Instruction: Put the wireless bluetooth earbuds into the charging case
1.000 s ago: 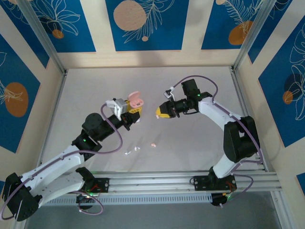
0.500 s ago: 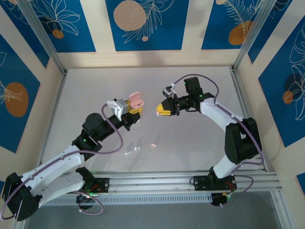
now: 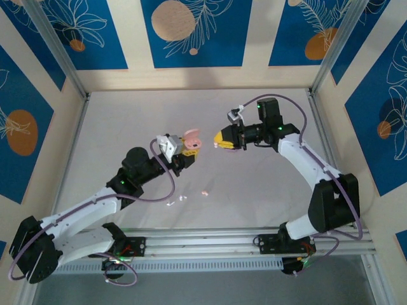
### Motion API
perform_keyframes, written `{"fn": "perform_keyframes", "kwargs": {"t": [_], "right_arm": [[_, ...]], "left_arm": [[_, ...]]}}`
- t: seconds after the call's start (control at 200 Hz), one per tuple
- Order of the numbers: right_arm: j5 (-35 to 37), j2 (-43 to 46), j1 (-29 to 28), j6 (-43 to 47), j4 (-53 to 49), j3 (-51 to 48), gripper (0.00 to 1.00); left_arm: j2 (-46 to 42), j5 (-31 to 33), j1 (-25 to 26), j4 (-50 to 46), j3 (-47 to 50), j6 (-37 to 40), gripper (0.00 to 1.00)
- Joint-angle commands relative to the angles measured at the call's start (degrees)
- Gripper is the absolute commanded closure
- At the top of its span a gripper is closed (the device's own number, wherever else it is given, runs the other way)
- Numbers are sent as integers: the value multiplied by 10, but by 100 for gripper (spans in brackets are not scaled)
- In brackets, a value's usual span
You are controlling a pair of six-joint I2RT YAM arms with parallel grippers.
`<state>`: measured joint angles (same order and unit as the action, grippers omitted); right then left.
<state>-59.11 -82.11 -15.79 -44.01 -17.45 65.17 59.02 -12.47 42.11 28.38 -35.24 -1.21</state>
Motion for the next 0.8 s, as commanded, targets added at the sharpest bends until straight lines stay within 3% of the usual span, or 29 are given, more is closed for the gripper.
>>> {"fn": "perform_keyframes", "kwargs": {"t": [0.0, 0.455, 0.795], "right_arm": [[10, 36, 7, -24, -16, 1, 79], [13, 97, -1, -58, 8, 6, 79], [84, 97, -55, -24, -10, 24, 79]], "left_arm": [[16, -12, -3, 47, 2, 14, 76], [101, -12, 15, 118, -24, 24, 78], [125, -22, 31, 157, -29, 31, 78]]}}
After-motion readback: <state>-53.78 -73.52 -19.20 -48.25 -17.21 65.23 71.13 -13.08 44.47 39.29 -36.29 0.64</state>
